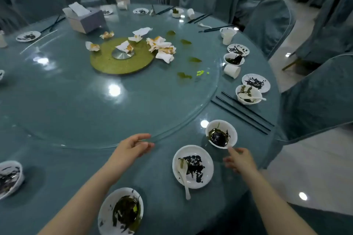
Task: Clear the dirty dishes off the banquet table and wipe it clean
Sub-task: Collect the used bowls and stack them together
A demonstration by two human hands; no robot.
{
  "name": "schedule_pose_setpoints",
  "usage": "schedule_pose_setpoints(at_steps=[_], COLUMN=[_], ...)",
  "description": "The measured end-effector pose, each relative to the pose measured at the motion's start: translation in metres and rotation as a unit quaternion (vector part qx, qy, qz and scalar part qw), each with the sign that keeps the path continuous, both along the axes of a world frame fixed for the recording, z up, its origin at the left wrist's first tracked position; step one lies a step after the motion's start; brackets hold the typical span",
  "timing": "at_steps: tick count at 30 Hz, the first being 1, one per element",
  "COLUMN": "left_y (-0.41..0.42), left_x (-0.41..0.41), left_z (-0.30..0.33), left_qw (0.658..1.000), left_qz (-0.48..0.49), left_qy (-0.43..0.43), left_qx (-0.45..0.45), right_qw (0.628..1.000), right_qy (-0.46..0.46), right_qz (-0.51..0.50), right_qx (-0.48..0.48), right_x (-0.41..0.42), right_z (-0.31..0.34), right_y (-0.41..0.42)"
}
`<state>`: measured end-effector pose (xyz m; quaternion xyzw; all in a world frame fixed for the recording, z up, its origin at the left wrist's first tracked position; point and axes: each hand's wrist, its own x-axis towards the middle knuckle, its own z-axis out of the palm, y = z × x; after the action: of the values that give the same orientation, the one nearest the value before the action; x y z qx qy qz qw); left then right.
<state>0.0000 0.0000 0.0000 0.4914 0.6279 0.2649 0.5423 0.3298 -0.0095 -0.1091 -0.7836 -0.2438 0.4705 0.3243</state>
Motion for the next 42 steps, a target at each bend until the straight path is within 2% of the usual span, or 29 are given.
schedule_pose_setpoints(at_steps=[7,15,31,42], left_y=[-0.015,-0.039,-0.114,-0.147], left_x=[-0.016,-0.055,-0.131,-0.152], left_z=[-0.014,-0.020,-0.034,-0.044], left_qw=[0.998,0.992,0.982,0.983], left_qz=[0.065,0.120,0.175,0.164], left_qy=[-0.006,-0.015,-0.025,-0.001], left_qx=[-0.027,-0.026,-0.064,-0.085], right_qw=[0.999,0.997,0.984,0.950], right_qy=[0.045,0.046,0.058,0.022], right_qz=[-0.014,-0.024,0.163,0.312], right_qx=[0.013,0.061,0.044,0.011], right_x=[-0.006,-0.026,-0.148,-0.215], right_z=[-0.001,0.013,0.054,0.040], right_y=[0.011,0.019,-0.057,-0.113])
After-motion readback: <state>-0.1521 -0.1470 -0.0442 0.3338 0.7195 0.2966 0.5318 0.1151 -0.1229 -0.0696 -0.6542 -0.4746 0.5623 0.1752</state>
